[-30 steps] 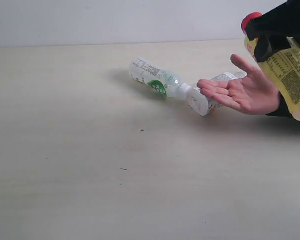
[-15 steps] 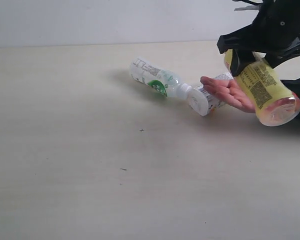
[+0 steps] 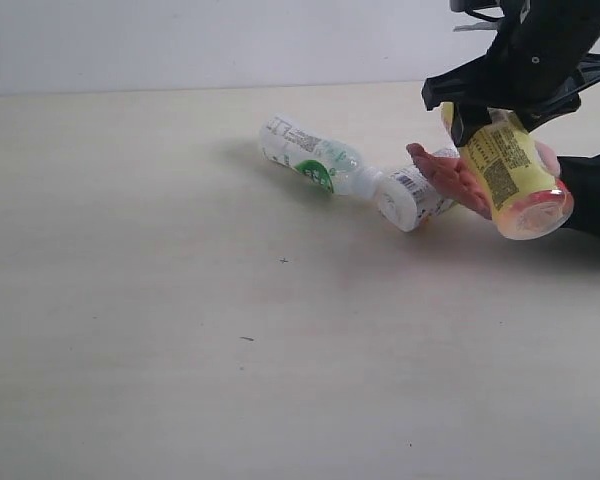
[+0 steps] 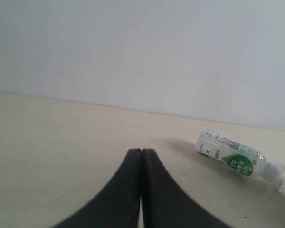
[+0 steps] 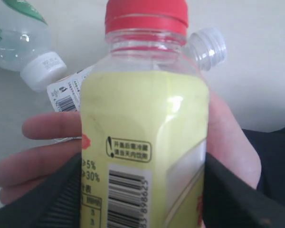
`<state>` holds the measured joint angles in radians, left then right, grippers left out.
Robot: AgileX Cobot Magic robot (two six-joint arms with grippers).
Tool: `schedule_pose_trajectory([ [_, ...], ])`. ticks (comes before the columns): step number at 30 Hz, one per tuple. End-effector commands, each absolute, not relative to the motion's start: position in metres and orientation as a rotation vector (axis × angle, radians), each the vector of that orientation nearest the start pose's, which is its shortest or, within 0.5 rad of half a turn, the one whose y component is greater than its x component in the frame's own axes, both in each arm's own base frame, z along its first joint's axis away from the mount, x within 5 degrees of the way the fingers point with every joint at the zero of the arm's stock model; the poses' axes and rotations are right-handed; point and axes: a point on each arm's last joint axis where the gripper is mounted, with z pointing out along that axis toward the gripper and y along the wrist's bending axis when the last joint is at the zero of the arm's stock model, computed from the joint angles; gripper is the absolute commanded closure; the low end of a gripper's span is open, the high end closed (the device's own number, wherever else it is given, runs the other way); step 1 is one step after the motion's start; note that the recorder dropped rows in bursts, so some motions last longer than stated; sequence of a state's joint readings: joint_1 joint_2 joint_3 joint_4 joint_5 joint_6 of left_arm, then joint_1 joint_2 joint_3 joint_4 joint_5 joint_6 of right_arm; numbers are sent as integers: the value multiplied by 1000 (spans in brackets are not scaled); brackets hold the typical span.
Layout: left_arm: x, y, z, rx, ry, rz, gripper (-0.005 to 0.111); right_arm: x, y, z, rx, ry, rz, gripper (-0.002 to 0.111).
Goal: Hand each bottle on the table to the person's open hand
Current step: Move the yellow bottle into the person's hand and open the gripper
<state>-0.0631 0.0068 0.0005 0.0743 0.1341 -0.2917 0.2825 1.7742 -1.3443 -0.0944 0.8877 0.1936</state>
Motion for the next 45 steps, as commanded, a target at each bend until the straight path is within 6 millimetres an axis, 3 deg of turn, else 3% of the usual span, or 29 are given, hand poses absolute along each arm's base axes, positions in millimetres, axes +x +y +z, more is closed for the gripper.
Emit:
schedule_pose_trajectory([
  [1,56,-3,201,-125,1617,-210,104,363,95,245,-172,2734,0,108],
  [13,56,-3,201,-125,1617,-210,104,371,98,224,-180,2763,-9,108],
  [31,56,-3,201,-125,1617,-210,104,372,96,225,-199,2755,-37,55],
  [45,56,-3,201,-125,1617,-210,104,377,96,224,-223,2710,-54,51],
])
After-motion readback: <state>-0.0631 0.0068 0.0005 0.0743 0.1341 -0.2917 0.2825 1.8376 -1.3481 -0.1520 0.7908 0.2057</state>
